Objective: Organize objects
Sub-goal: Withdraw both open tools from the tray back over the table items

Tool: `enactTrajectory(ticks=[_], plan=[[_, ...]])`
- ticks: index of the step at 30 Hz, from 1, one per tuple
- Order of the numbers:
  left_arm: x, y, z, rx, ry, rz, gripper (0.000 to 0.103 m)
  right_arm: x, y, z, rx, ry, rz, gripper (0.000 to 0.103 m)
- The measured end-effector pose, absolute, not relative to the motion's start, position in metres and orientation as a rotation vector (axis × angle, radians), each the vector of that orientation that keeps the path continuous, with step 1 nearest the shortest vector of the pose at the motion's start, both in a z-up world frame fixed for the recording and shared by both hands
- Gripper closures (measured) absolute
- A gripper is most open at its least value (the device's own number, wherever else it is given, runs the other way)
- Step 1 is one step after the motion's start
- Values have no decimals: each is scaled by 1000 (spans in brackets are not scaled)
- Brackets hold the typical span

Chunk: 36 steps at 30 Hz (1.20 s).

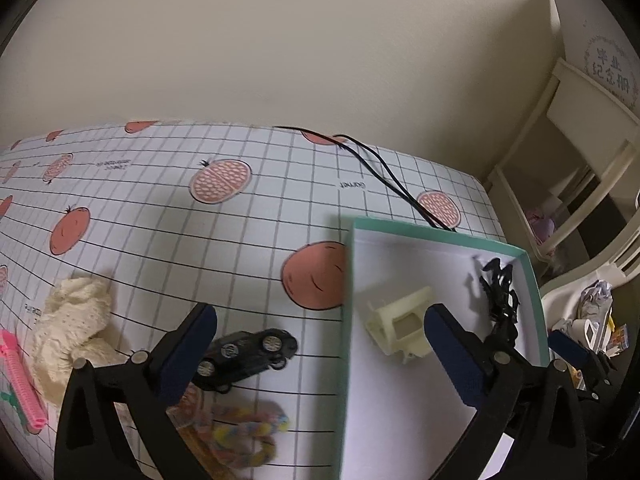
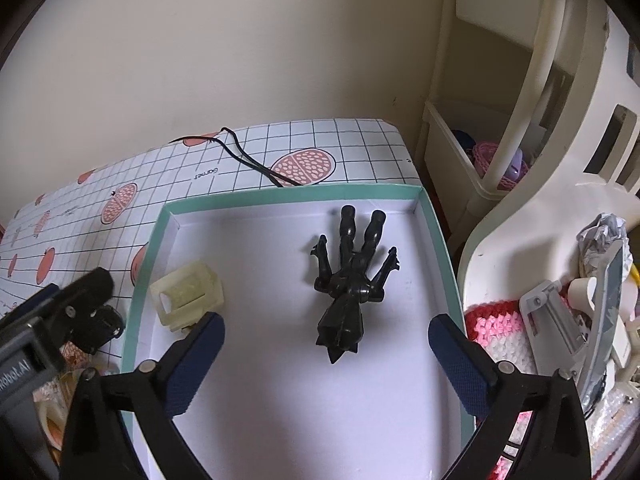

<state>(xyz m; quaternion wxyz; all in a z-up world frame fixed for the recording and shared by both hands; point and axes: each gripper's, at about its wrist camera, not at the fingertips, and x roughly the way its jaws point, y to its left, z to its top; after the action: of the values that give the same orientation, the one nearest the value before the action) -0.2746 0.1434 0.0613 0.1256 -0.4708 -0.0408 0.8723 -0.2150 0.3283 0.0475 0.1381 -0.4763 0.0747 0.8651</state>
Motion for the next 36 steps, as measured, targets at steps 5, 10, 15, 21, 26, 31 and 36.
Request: enactTrajectory(ticks=[5,10,15,21,26,31,36], plan=[[-276,130,63,-1374,-145,2541,0,-211,323,53,-1342,217,2495,0],[-272,119,69,-1367,-156,2541,0,-203,310,62,-1317,159,2513,0],[-261,110,79,-1353,-149,2546,0,-188,295,74,-1298,181,2553,0],[-242,87,97,-1331,-181,2571,0,-169,272,90,-1256,236,2609,0],[-229,66,110,-1329,-203,2612,0,-157,247,104,-1231,287,2673,0],[-217,48,119,-1341,-221,2635,0,-147,222,110,-1220,290,2724,0],[-203,26,124,-1347,-286,2655,0,-142,201,112,-1255,250,2750,0]])
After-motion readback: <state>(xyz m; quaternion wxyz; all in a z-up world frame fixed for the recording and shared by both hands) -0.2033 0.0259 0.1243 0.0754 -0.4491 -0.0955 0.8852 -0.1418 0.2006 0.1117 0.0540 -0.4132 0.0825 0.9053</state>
